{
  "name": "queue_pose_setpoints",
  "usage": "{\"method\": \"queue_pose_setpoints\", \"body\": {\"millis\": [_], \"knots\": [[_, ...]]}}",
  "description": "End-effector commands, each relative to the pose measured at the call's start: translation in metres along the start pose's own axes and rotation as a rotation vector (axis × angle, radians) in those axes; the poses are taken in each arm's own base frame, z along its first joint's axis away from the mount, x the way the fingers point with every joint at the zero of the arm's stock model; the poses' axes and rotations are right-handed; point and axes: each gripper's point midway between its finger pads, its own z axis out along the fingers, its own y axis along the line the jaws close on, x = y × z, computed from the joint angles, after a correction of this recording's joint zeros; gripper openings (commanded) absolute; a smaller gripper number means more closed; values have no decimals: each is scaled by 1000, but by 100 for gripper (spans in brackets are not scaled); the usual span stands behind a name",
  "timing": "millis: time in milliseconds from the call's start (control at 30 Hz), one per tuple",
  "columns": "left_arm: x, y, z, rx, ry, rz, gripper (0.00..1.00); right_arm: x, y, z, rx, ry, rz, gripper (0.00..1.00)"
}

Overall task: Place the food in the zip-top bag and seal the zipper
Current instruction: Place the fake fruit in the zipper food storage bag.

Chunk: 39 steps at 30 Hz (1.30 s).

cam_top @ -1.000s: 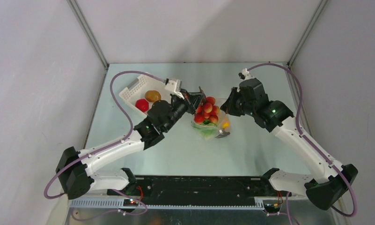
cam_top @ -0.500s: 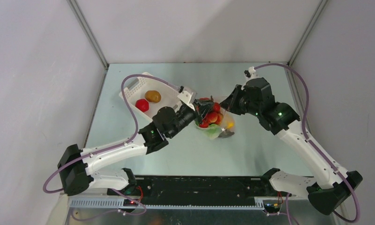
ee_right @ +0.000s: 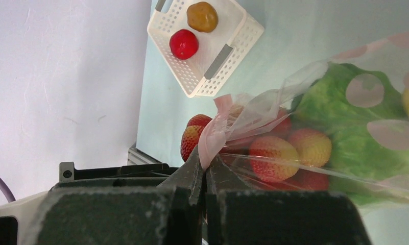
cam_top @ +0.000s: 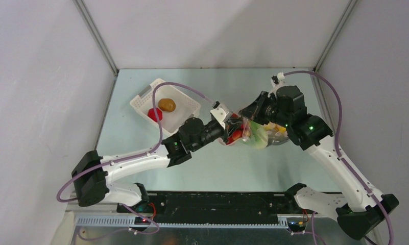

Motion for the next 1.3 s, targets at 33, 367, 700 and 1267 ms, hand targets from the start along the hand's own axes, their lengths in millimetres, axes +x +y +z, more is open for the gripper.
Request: {"method": "queue_pose_setpoints", "body": {"millis": [33,367,700,1267], "knots": [[23,-5,9,25,88,37,0,-28,78,-30,-343,-68,8,0],[48,-3,8,7,160,5,0,-34,92,-56,-474,-90,32,0],[62,8,29,-68,288,5,0,-20,105,-71,-580,-13,38,0],[-12,-6,-27,-5,185,-43,73,-46,46,-43,-385,-156,125,0]]}}
